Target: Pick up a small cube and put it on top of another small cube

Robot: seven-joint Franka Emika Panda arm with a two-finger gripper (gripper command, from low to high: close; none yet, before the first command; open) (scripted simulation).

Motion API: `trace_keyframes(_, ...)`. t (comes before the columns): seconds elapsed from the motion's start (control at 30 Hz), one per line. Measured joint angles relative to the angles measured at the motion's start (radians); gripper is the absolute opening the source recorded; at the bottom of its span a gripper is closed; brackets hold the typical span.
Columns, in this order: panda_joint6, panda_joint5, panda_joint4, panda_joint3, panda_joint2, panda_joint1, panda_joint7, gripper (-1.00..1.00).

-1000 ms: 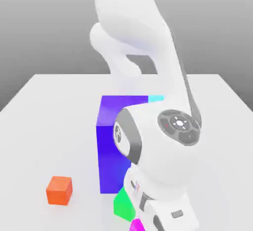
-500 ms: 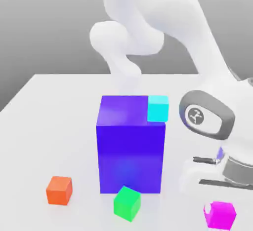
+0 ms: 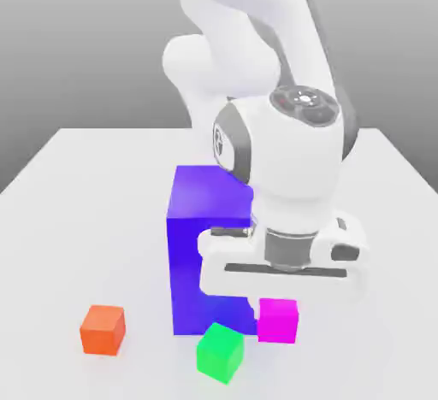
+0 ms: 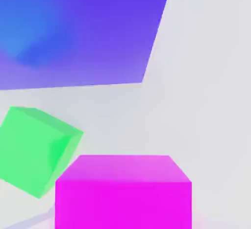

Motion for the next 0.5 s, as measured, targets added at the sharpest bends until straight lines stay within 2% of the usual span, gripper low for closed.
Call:
trace_keyframes(0.1, 0.006, 0.134, -0.058, -0.006, -0.079, -0.048, -0.125, -1.00)
trace_keyframes(0.13, 0.025, 0.131, -0.067, -0.012, -0.082, -0.060, -0.133, -1.00)
trace_keyframes(0.2, 0.082, 0.064, -0.069, -0.037, -0.058, -0.063, -0.089, -1.00)
trace_keyframes(0.3, 0.178, -0.142, -0.056, -0.159, 0.069, 0.020, 0.059, -1.00)
trace_keyframes(0.33, 0.201, -0.197, -0.052, -0.194, 0.103, 0.045, 0.098, 1.00)
trace_keyframes(0.5, 0.201, -0.197, -0.052, -0.194, 0.103, 0.045, 0.098, 1.00)
